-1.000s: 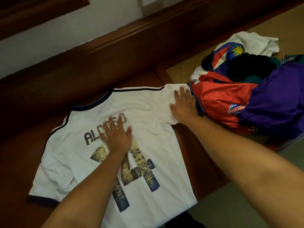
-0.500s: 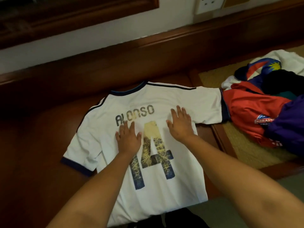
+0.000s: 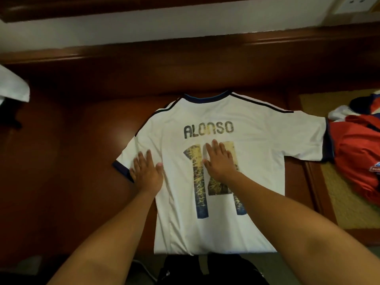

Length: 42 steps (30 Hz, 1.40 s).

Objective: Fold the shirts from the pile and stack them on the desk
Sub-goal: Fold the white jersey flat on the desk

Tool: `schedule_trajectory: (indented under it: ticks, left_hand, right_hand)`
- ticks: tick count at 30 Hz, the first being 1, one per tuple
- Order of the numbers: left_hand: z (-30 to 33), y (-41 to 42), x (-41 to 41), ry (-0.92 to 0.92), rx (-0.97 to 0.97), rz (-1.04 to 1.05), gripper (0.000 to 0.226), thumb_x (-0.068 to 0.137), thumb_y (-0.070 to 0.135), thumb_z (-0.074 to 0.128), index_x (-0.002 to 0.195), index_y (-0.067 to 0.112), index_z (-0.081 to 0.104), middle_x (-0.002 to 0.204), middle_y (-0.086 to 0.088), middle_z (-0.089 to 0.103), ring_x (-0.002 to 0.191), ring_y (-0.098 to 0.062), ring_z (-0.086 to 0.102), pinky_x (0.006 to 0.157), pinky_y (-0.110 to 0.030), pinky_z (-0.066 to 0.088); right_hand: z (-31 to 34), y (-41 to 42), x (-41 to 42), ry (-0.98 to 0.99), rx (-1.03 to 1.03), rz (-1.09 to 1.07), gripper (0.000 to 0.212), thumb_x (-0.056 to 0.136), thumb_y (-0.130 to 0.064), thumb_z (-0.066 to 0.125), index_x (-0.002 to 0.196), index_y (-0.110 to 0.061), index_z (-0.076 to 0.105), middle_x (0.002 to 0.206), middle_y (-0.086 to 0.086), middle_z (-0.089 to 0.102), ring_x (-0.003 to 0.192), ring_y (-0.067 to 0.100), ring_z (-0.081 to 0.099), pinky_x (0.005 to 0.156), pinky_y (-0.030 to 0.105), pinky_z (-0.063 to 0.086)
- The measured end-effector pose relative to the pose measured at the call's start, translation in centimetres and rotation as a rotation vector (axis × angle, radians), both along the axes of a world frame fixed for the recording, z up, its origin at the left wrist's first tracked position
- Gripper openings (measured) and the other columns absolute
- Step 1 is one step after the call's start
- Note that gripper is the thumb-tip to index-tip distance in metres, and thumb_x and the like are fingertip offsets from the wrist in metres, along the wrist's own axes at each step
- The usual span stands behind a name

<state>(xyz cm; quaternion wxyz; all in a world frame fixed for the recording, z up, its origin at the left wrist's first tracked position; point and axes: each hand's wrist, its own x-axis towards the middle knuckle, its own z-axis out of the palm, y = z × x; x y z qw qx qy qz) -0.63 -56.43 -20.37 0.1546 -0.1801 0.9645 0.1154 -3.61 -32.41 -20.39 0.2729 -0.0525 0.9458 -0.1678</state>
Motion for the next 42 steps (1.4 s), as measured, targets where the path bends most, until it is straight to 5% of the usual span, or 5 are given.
schedule_trajectory:
  ticks: [6, 15, 25, 29, 42]
  left_hand:
    - [-1.0, -7.4, -0.6, -0.058, -0.052, -0.087, 0.06, 0.101, 0.045, 0.03, 0.153, 0.026, 0.009, 0.161, -0.01, 0.001, 0.147, -0.033, 0.0, 0.116, -0.054, 0.008]
    - [-0.4, -12.4, -2.6, 0.162, 0.14, 0.078, 0.052, 0.089, 0.014, 0.056, 0.14, 0.01, 0.044, 0.155, -0.014, 0.025, 0.144, -0.032, 0.017, 0.116, -0.049, 0.017]
    - [-2.1, -17.4, -5.4, 0.016, -0.09, -0.082, 0.057, 0.103, 0.031, 0.031, 0.154, 0.023, 0.007, 0.162, -0.004, 0.0, 0.149, -0.025, -0.004, 0.117, -0.05, 0.004]
    - [-1.2, -17.1, -6.5, 0.033, -0.121, -0.043, 0.056, 0.101, 0.026, 0.038, 0.152, 0.017, 0.018, 0.161, -0.009, 0.008, 0.148, -0.029, 0.001, 0.117, -0.049, 0.007]
    - [-2.0, -8.8, -4.4, -0.033, 0.015, -0.443, 0.058, 0.102, 0.04, 0.024, 0.154, 0.027, 0.001, 0.161, -0.005, -0.008, 0.148, -0.025, -0.008, 0.118, -0.042, -0.001]
  right_hand:
    - [-1.0, 0.4, -0.1, 0.03, 0.166, -0.006, 0.067, 0.098, -0.058, 0.018, 0.151, -0.032, -0.014, 0.158, 0.001, -0.025, 0.144, 0.027, -0.024, 0.116, 0.047, -0.008]
    - [1.3, -7.1, -4.0, 0.204, 0.014, -0.135, 0.07, 0.09, -0.052, 0.021, 0.151, -0.019, 0.024, 0.161, 0.006, 0.009, 0.148, 0.027, 0.003, 0.118, 0.046, 0.006]
    - [-0.6, -14.4, -13.4, 0.029, 0.077, -0.002, 0.062, 0.103, -0.041, 0.029, 0.154, -0.025, 0.0, 0.161, -0.001, -0.012, 0.148, 0.024, -0.01, 0.118, 0.048, 0.0]
    - [0.3, -14.8, -13.9, -0.003, 0.024, -0.065, 0.06, 0.103, -0.042, 0.03, 0.154, -0.023, 0.006, 0.162, -0.001, -0.006, 0.149, 0.025, -0.006, 0.118, 0.049, 0.003]
    - [-0.9, -5.7, 1.8, 0.056, 0.107, -0.219, 0.076, 0.086, -0.063, 0.001, 0.154, -0.03, 0.001, 0.161, -0.001, -0.013, 0.146, 0.023, -0.018, 0.116, 0.045, -0.009]
